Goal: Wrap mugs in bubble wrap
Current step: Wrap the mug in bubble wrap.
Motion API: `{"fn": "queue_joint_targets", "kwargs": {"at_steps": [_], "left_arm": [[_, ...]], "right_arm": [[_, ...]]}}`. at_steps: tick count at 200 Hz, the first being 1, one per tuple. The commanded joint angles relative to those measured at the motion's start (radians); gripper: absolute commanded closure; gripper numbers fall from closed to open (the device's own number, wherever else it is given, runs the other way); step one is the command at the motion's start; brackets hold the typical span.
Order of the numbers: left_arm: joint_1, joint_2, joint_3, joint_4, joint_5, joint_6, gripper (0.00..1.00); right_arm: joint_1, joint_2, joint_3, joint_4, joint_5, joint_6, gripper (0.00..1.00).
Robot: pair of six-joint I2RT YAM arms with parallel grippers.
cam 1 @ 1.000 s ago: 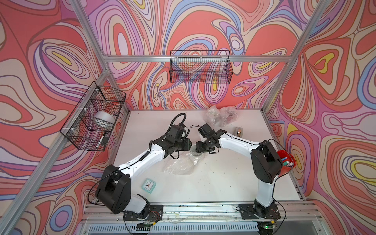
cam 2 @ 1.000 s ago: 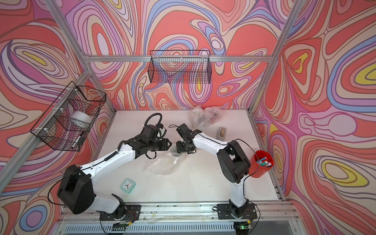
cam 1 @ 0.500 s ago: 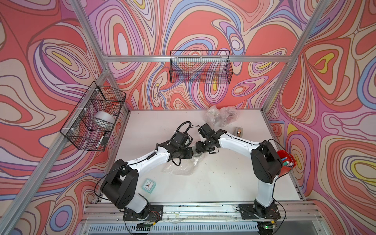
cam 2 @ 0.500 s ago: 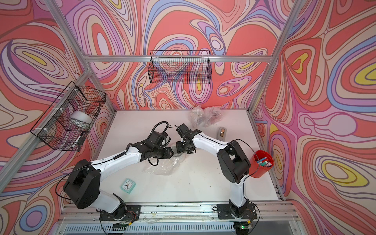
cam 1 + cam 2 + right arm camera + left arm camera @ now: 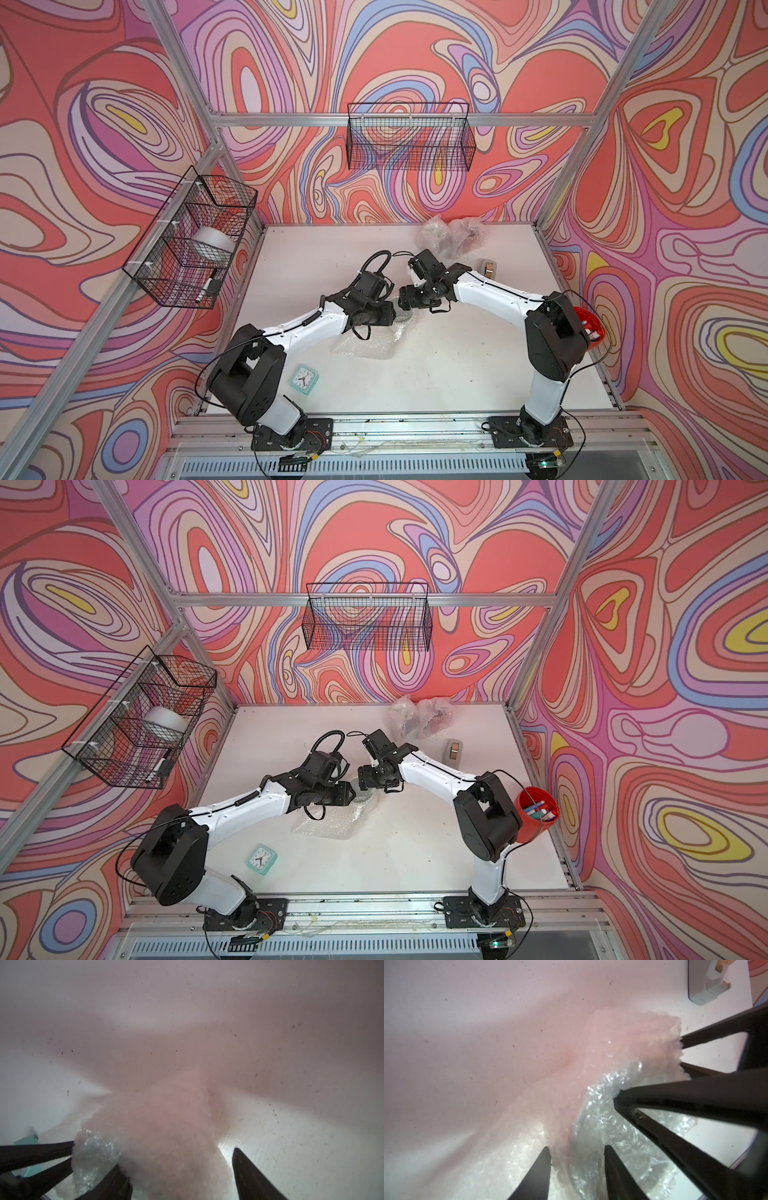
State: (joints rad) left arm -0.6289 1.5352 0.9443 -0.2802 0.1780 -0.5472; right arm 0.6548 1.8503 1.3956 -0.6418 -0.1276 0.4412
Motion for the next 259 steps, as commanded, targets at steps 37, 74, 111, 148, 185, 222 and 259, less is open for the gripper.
{"fn": "queue_joint_targets", "kwargs": {"at_steps": [37, 74, 111, 148, 185, 222, 259], "left_arm": [[-0.014, -0.015, -0.015, -0.039, -0.007, -0.007, 0.56], [0.01, -0.154, -0.066, -0.052, -0.077, -0.01, 0.55], [0.094, -0.315, -0.191, -0.023, -0.026, -0.034, 0.81], [0.242, -0.407, -0.253, -0.144, -0.128, -0.104, 0.67], [0.314, -0.305, -0.222, -0.252, -0.154, -0.104, 0.56], [0.315, -0.225, -0.219, -0.26, -0.129, -0.101, 0.47], [0.314, -0.226, -0.243, -0.283, -0.09, -0.11, 0.44]], "right_arm": [[-0.003, 0.109, 0.008, 0.025, 0.033, 0.026, 0.28], [-0.002, 0.135, 0.002, 0.0, 0.086, -0.001, 0.3], [-0.003, 0.133, 0.011, -0.009, 0.089, -0.021, 0.31], [-0.003, 0.137, 0.02, -0.008, 0.075, -0.025, 0.32], [-0.003, 0.135, 0.022, -0.009, 0.066, -0.032, 0.32], [-0.003, 0.127, 0.016, -0.007, 0.062, -0.033, 0.33], [-0.003, 0.128, 0.014, -0.005, 0.057, -0.038, 0.33]]}}
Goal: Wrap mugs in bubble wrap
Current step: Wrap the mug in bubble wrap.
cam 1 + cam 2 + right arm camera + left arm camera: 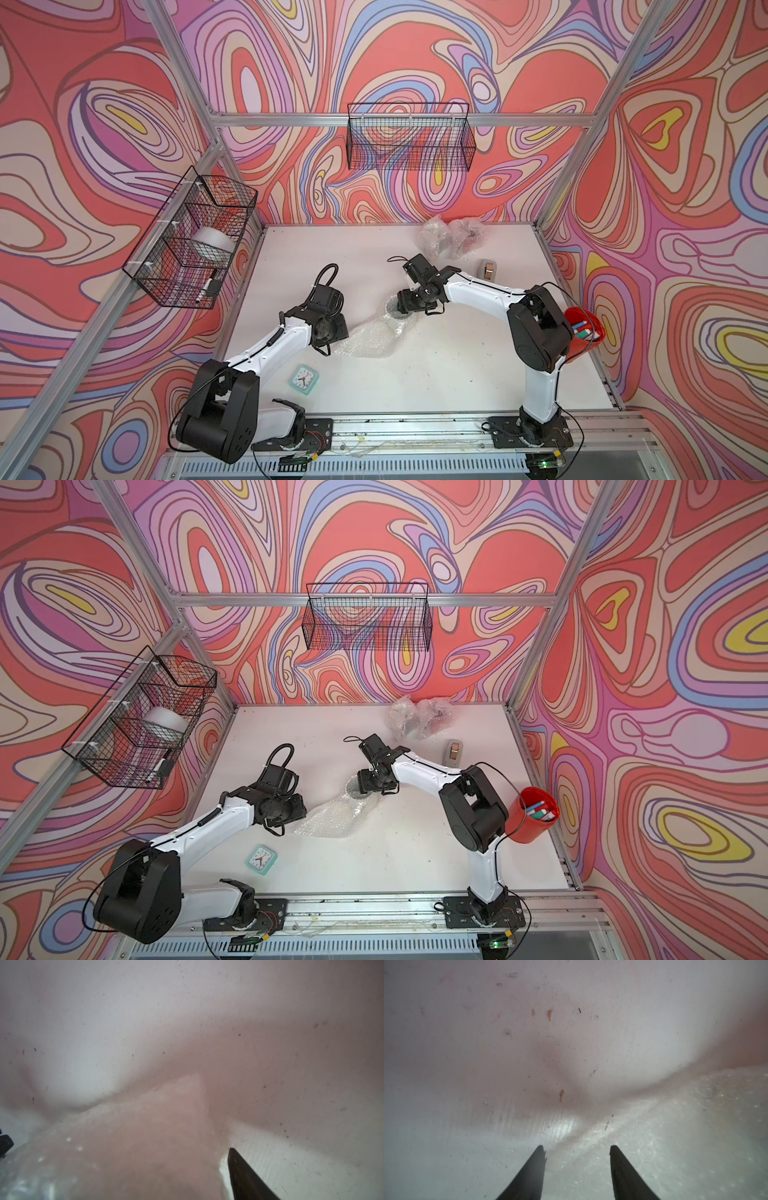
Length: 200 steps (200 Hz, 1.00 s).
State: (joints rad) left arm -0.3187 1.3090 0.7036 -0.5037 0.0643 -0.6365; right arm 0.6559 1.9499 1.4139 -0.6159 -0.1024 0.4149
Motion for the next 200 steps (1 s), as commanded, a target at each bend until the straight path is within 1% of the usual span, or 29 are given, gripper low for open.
{"fn": "queue_joint_targets", "kwargs": {"at_steps": [1, 27, 55, 95, 145, 163, 174, 188, 200], "left_arm": [[0.003, 0.001, -0.003, -0.06, 0.024, -0.021, 0.44], [0.001, 0.002, -0.022, -0.079, 0.025, -0.023, 0.41], [0.002, 0.027, -0.028, -0.082, 0.022, -0.025, 0.4], [-0.002, 0.064, -0.039, -0.05, 0.052, -0.029, 0.42], [-0.027, 0.116, -0.051, -0.028, 0.081, -0.041, 0.47], [-0.034, 0.132, -0.058, -0.011, 0.094, -0.053, 0.53], [-0.038, 0.133, -0.061, -0.003, 0.1, -0.06, 0.61], [-0.039, 0.119, -0.061, -0.002, 0.105, -0.067, 0.74], [-0.039, 0.093, -0.054, -0.007, 0.11, -0.071, 0.81]], "right_arm": [[-0.004, 0.028, -0.003, -0.031, 0.032, -0.012, 0.33], [-0.004, 0.032, -0.006, -0.031, 0.03, -0.012, 0.33], [-0.004, 0.035, -0.007, -0.025, 0.019, -0.012, 0.33], [-0.004, 0.031, -0.01, -0.027, 0.025, -0.012, 0.34], [-0.004, 0.027, -0.024, -0.019, 0.027, -0.008, 0.34], [-0.004, 0.024, -0.026, -0.019, 0.028, -0.008, 0.34], [-0.003, 0.025, -0.025, -0.021, 0.028, -0.008, 0.34], [-0.004, 0.025, -0.026, -0.021, 0.028, -0.011, 0.35], [-0.004, 0.026, -0.026, -0.022, 0.03, -0.013, 0.35]]}}
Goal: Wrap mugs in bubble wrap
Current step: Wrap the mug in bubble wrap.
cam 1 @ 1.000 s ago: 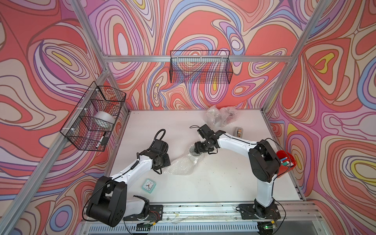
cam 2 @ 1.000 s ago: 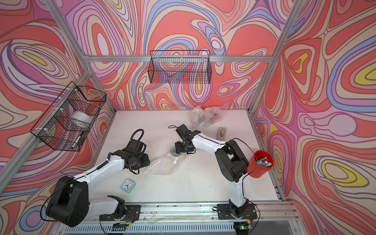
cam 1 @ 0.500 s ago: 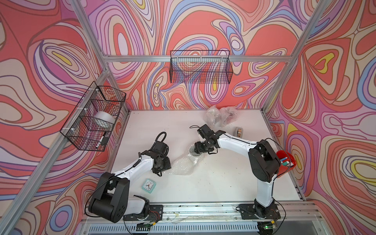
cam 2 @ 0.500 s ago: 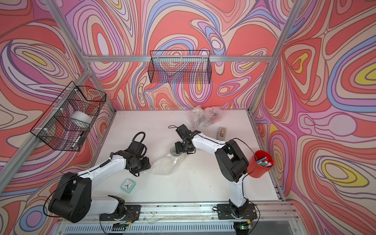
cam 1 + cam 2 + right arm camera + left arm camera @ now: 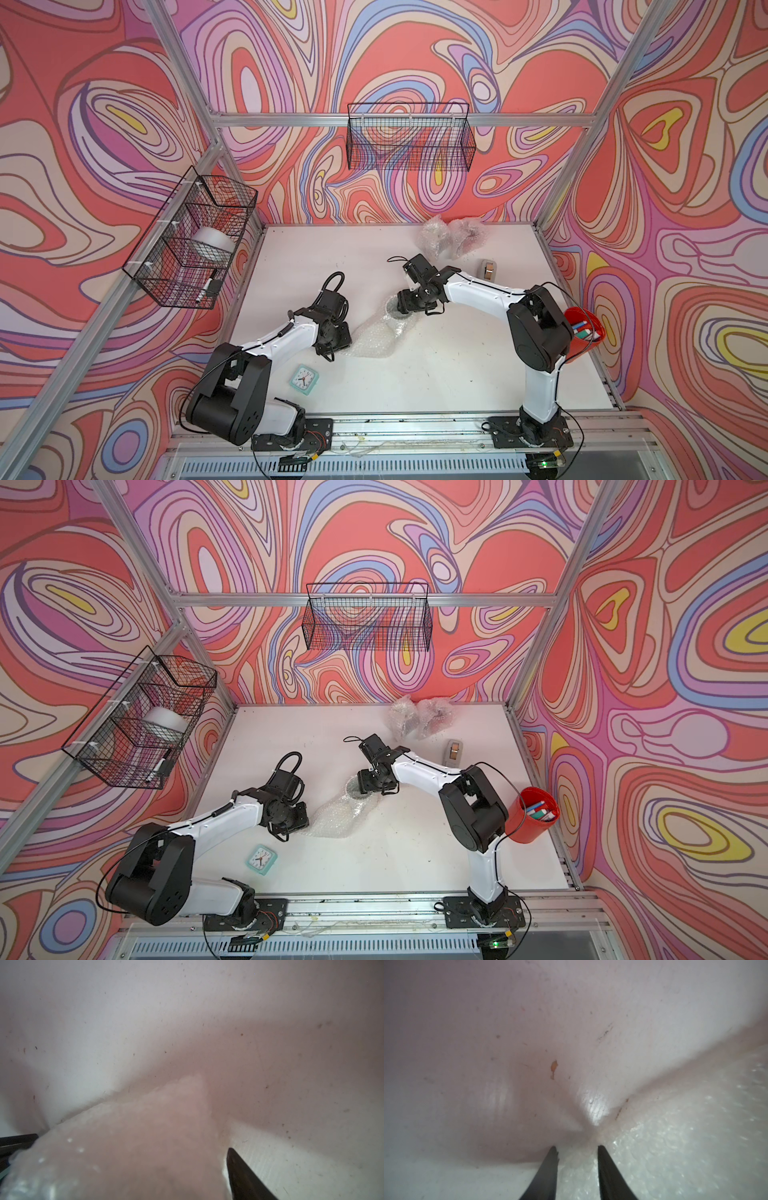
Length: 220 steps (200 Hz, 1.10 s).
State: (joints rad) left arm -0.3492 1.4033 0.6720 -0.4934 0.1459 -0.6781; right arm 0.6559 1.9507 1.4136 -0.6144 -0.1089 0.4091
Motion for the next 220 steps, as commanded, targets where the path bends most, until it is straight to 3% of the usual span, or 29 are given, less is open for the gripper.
{"fn": "queue_joint_targets", "kwargs": {"at_steps": [1, 41, 74, 118, 174, 220], "left_arm": [[-0.009, -0.005, -0.02, -0.017, 0.029, -0.03, 0.81], [-0.01, -0.178, 0.053, -0.077, 0.043, -0.025, 1.0], [-0.035, -0.223, 0.119, -0.012, 0.172, -0.037, 1.0], [-0.137, -0.151, 0.22, 0.102, 0.261, -0.059, 1.0], [-0.191, 0.021, 0.3, 0.299, 0.335, -0.154, 1.0], [-0.224, 0.135, 0.356, 0.254, 0.261, -0.225, 1.0]], "right_arm": [[-0.004, 0.025, -0.026, -0.025, 0.036, -0.008, 0.34], [-0.004, 0.032, -0.026, -0.028, 0.041, -0.031, 0.35], [-0.004, 0.037, -0.028, -0.022, 0.038, -0.056, 0.35], [-0.004, 0.038, -0.03, -0.01, 0.017, -0.082, 0.34], [-0.002, 0.04, -0.029, 0.013, -0.061, -0.093, 0.34], [-0.002, 0.032, -0.037, 0.036, -0.115, -0.078, 0.35]]}}
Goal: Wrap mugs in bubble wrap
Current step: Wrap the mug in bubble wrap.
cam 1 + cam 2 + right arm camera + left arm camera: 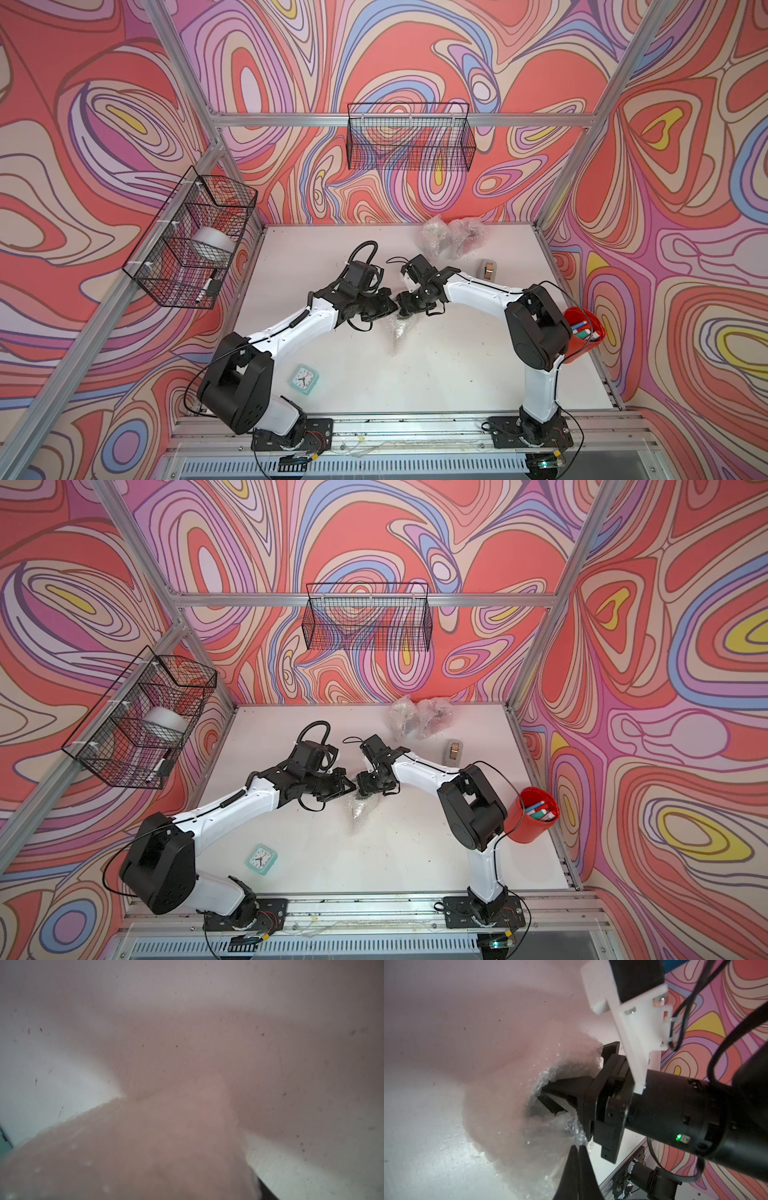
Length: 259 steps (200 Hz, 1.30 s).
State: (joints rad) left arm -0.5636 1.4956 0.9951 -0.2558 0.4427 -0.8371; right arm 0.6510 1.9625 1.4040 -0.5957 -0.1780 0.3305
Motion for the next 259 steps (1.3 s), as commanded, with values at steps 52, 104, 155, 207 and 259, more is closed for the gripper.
{"fn": "queue_joint_targets", "kwargs": {"at_steps": [52, 104, 155, 207, 259], "left_arm": [[-0.01, 0.15, 0.075, -0.12, -0.128, -0.128, 1.0], [-0.01, 0.188, 0.074, -0.122, -0.123, -0.172, 1.0], [-0.01, 0.221, 0.112, -0.153, -0.115, -0.202, 1.0], [-0.01, 0.239, 0.135, -0.167, -0.108, -0.215, 1.0], [-0.011, 0.241, 0.136, -0.169, -0.108, -0.223, 1.0]], "right_arm": [[0.002, -0.051, -0.038, 0.022, -0.055, 0.005, 0.34], [-0.006, -0.218, -0.109, -0.001, 0.079, 0.026, 0.26], [-0.007, -0.382, -0.297, 0.154, -0.026, 0.042, 0.1], [0.01, -0.373, -0.333, 0.237, -0.124, 0.041, 0.06], [0.027, -0.301, -0.305, 0.259, -0.116, 0.051, 0.06]]}}
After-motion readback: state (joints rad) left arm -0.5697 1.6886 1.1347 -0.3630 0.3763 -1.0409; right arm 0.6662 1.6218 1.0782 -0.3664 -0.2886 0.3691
